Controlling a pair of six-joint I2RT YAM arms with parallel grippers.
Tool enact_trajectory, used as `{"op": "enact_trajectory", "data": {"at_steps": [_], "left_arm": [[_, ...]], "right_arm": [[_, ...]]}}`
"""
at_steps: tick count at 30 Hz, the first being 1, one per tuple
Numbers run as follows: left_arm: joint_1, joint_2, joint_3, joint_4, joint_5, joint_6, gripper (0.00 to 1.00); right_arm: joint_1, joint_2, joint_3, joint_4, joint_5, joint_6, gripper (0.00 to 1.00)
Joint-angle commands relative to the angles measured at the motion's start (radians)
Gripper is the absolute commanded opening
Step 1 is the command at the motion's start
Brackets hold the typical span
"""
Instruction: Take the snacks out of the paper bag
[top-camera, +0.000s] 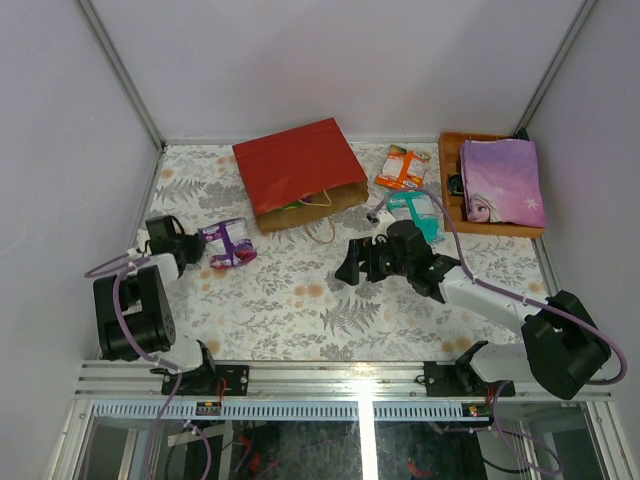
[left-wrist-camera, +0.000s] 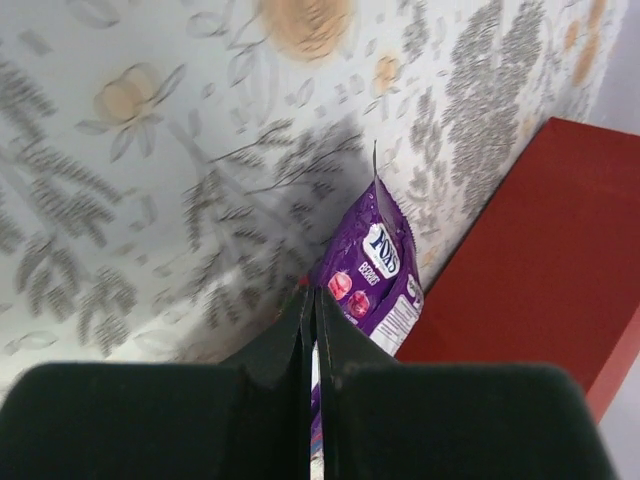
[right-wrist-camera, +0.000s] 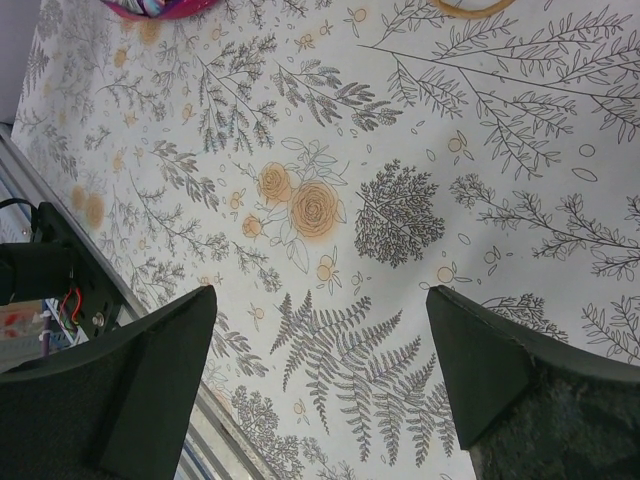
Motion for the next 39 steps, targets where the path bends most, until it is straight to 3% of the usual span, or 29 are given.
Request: {"op": "enact_trajectory", "data": {"at_steps": [1, 14, 22, 27, 39], "left_arm": [[0.008, 0.068, 0.101, 0.075, 0.005, 0.017, 0.00], [0.036, 0.147, 0.194, 0.144, -0.071, -0.063, 0.00], [0.038, 0.437, 0.646, -0.122, 0.024, 0.236, 0.00], [0.038, 0.600, 0.824, -0.193, 0.079, 0.344, 0.00], [0.036, 0.779, 1.208, -0.405, -0.086, 0.491, 0.00]], "right_arm": [[-0.005, 0.004, 0.060, 0.025, -0.024, 0.001, 0.93], [-0.005, 0.018, 0.075, 0.002, -0.033, -0.008, 0.93], [-0.005, 0.057, 0.110, -0.004, -0.052, -0.016, 0.93], [-0.005, 0.086, 0.141, -0.013, -0.067, -0.018, 0.93], [-0.005, 0.141, 0.183, -0.029, -0.088, -0.017, 0.93]]}}
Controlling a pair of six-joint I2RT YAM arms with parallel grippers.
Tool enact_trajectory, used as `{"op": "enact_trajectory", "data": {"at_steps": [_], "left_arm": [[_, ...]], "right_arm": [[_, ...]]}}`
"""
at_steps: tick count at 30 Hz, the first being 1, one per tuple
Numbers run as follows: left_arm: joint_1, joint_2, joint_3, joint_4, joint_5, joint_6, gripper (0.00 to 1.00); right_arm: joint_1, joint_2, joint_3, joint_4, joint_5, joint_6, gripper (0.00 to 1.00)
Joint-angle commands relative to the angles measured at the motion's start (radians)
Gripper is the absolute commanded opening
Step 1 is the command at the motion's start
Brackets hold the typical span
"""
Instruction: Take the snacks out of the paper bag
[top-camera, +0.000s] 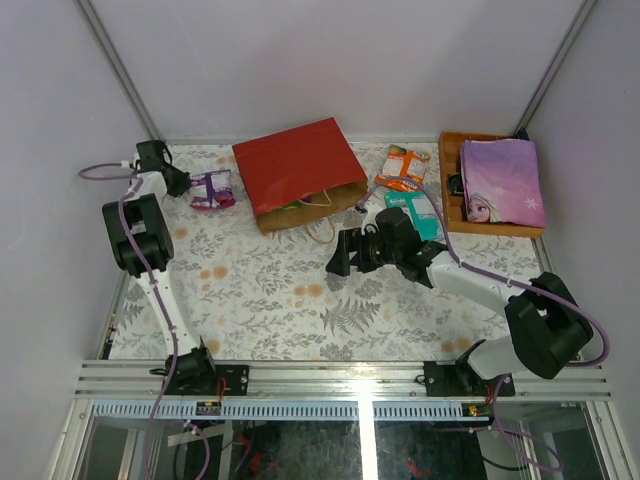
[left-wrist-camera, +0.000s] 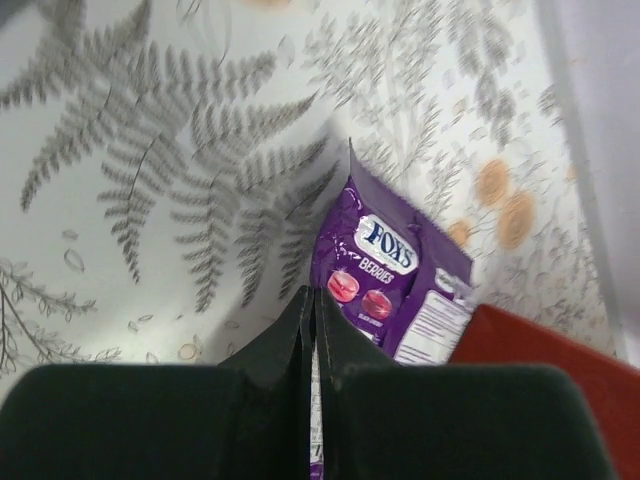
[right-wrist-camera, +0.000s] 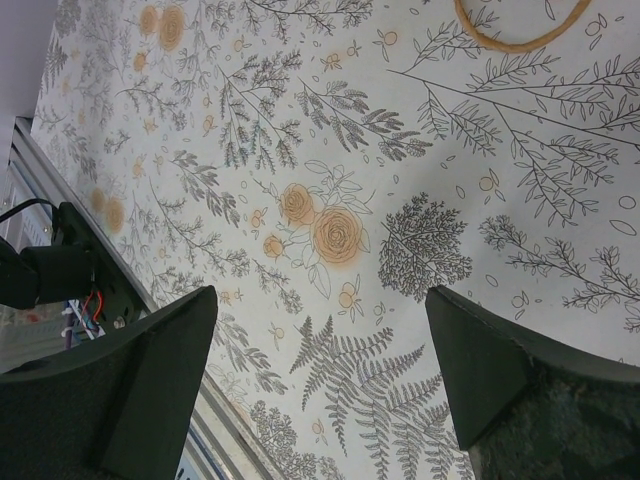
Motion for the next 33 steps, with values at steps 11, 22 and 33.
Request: {"op": "enact_trajectory", "data": {"at_steps": [11, 22, 33], "left_arm": [[-0.002, 0.188, 0.524, -0.223, -0.088, 0.212, 0.30], [-0.095, -0.134, 0.220, -0.046, -0.325, 0.339, 1.00], [-0.245, -0.332, -0.163, 0.100, -0.328, 0.332, 1.00]], "right_arm": [[-0.005, 0.033, 0.055, -0.004, -0.029, -0.013, 0.93], [-0.005, 0.074, 0.080, 0.002, -0.065, -0.008, 0.93], [-0.005, 0.104, 0.095, 0.005, -0.079, -0.007, 0.94]]}}
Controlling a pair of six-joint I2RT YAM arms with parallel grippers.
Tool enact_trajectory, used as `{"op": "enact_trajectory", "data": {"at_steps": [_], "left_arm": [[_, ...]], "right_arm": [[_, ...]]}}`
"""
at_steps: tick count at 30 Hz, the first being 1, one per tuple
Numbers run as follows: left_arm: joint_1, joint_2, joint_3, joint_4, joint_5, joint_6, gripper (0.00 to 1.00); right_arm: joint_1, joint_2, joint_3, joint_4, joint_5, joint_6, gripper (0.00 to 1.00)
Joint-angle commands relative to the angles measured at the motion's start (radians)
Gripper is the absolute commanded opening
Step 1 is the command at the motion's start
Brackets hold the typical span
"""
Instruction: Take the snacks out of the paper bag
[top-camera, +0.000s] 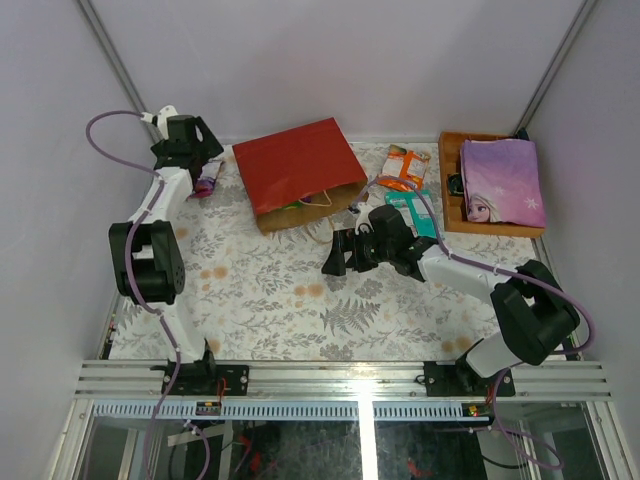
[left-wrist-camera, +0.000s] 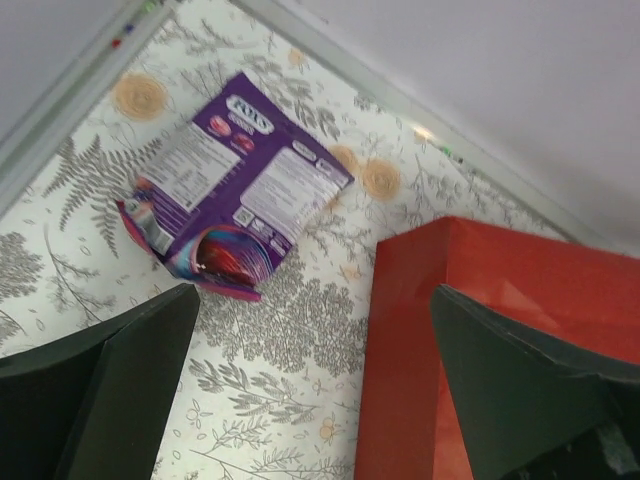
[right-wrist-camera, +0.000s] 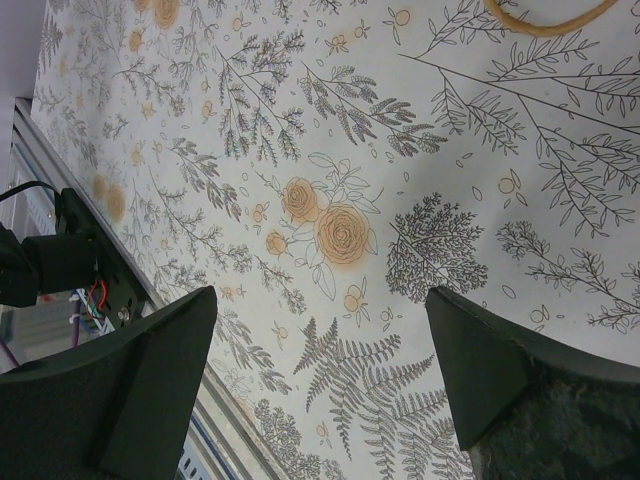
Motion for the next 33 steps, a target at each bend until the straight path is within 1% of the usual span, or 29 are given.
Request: {"op": "enact_trajectory", "data": {"at_steps": [1, 4, 6, 9, 19, 27, 33], "left_arm": [[-0.011, 0.039, -0.072, 0.073, 0.032, 0.001, 1.00], [-0.011, 0.068, -0.100, 0.131, 0.127, -0.036, 1.00], [-0.011, 0.088, -0.117, 0.205, 0.200, -0.052, 1.00], [-0.011, 0.142, -0.087, 0.230, 0.247, -0.059, 1.00], [0.006, 0.274, -0.020, 0.207, 0.152, -0.080, 1.00], [0.032, 0.383, 0.113, 0.153, 0.156, -0.100, 1.00], [0.041, 0.420, 0.196, 0.124, 0.183, -0.110, 1.00]], "right_arm": [[-0.005, 0.015, 0.048, 0.019, -0.030, -0.007, 0.93], [-0.005, 0.020, 0.045, 0.029, -0.037, -0.002, 0.93], [-0.005, 0.020, 0.046, 0.029, -0.040, -0.004, 0.93], [-0.005, 0.018, 0.044, 0.026, -0.039, -0.009, 0.94], [-0.005, 0.005, 0.033, 0.023, -0.041, -0.019, 0.94], [-0.005, 0.003, 0.031, 0.023, -0.045, -0.023, 0.94], [-0.005, -0.002, 0.033, 0.017, -0.046, -0.024, 0.93]]}}
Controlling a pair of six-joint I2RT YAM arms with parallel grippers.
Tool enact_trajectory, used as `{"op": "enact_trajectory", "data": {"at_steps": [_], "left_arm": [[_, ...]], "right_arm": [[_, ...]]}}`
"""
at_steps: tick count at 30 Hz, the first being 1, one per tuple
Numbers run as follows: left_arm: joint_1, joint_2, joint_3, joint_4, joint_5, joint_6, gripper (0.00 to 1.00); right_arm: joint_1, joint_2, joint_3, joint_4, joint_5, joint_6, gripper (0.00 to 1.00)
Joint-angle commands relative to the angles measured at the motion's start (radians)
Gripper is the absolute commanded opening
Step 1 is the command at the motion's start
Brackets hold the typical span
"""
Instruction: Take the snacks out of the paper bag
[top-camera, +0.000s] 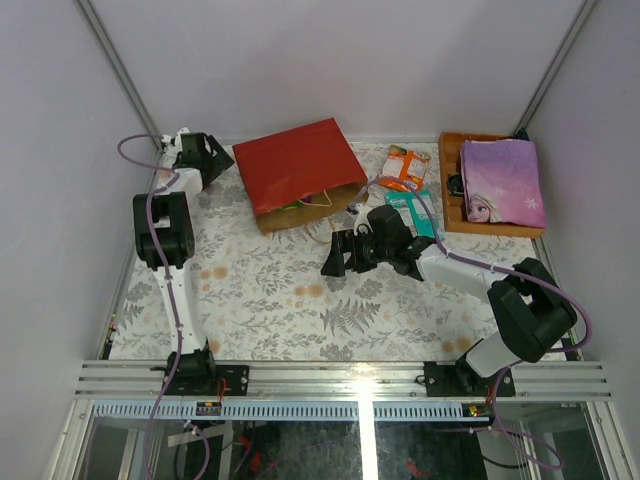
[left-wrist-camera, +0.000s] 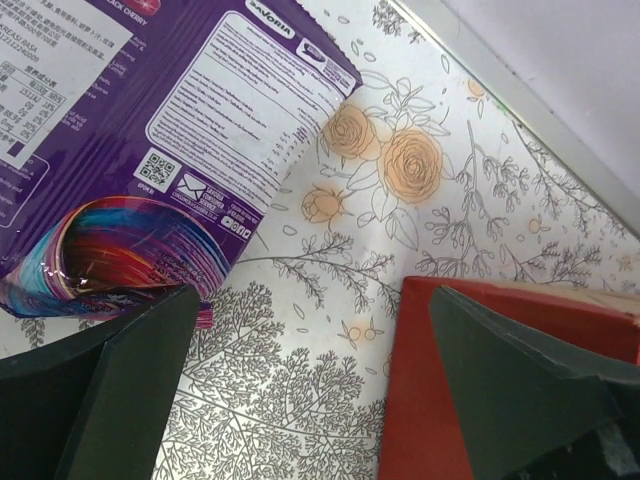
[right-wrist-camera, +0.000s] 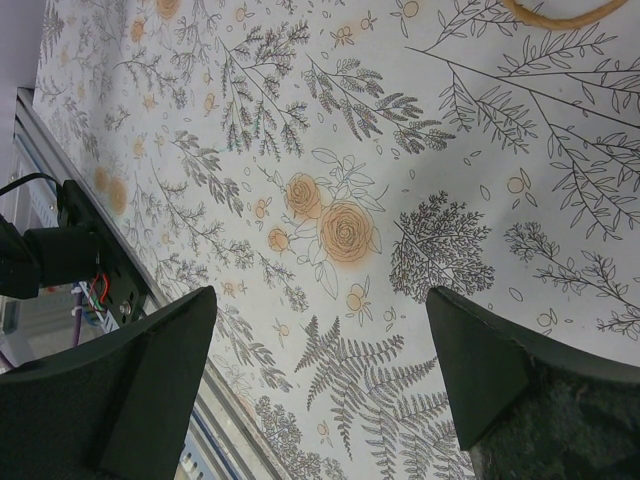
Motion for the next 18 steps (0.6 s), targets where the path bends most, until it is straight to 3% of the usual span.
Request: {"op": "enact_trajectory", "data": {"at_steps": [1, 10, 15, 18], "left_arm": [[0.008, 0.010, 0.068, -0.014, 0.010, -0.013, 1.00], [-0.013, -0.318, -0.098, 0.061, 0.018, 0.027, 1.00], [-0.021, -0.521, -0.250, 0.091, 0.036, 0.036, 0.99], [-0.025, -0.607, -0.328, 0.086, 0.021, 0.041, 1.00]], "right_arm": [[-0.005, -0.024, 0.026, 0.015, -0.025, -0.020, 0.93], [-0.005, -0.019, 0.032, 0.038, -0.017, -0.001, 0.95], [-0.005, 0.016, 0.048, 0.156, -0.037, 0.108, 0.95], [-0.005, 0.058, 0.021, 0.312, -0.005, 0.252, 0.94]]}}
